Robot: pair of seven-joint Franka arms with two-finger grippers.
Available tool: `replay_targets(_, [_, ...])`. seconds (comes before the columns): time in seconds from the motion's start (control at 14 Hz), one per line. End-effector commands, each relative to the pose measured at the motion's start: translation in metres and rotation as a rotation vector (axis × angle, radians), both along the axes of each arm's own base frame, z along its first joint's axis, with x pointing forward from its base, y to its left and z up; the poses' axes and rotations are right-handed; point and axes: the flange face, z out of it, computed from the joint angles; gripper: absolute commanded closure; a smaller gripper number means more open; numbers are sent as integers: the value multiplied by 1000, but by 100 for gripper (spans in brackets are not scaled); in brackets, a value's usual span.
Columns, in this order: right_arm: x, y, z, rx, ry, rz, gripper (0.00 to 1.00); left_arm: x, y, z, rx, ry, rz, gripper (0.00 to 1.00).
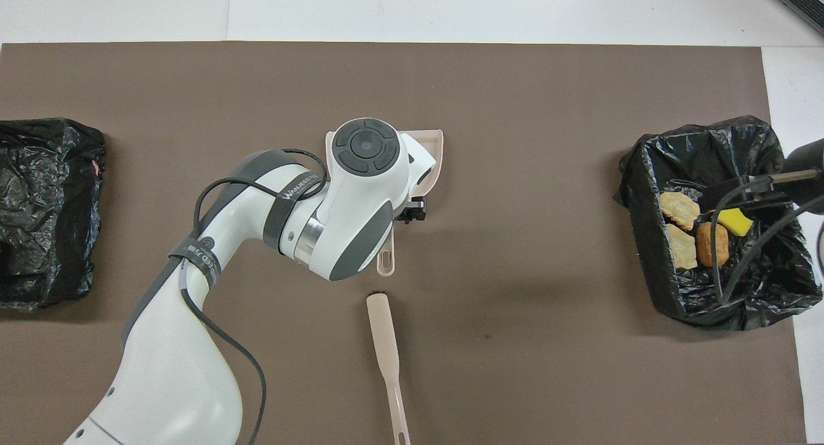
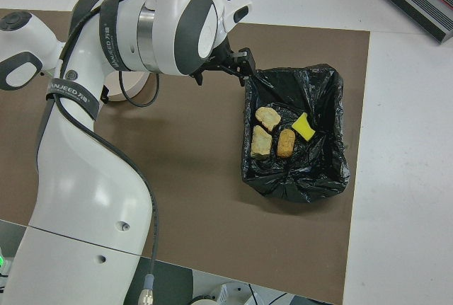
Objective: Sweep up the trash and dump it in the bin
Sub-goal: 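Lower the dustpan onto the table center and open the left gripper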
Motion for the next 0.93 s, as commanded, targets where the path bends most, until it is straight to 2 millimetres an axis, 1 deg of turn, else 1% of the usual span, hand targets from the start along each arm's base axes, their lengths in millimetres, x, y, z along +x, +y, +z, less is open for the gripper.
replay_targets(0.0, [0,3,3,4,8,-16,0,-18,57,36,14,-5,52,0])
replay_targets(0.07, [0,3,3,4,8,-16,0,-27,73,40,27,-8,58,0])
replay_targets(0.14, [0,2,3,4,9,-17,0,-34,95,51,75,-50,47,0])
replay_targets(0.21, [0,1,3,4,9,-19,0,-38,126,60,111,-76,59,0])
replay_targets(0.29, [0,2,3,4,9,-17,0,-48,146,72,102,-96,58,0])
replay_targets(0.36, [0,3,3,4,9,-16,0,-51,176,83,96,-107,42,0])
replay_targets(0.43, [0,2,3,4,8,-17,0,-53,200,92,96,-103,8,0])
replay_targets(0.5, [0,2,3,4,9,-17,0,-54,217,101,98,-99,-24,0])
replay_targets(0.57, [0,2,3,4,9,-17,0,-52,238,109,107,-77,-20,0])
replay_targets(0.64, [0,2,3,4,9,-17,0,-48,253,121,108,-74,-48,0])
replay_targets(0.79, [0,3,3,4,9,-16,0,-38,275,159,89,-58,-130,0])
replay_targets(0.86, [0,3,3,4,9,-16,0,-35,286,179,79,-46,-143,0])
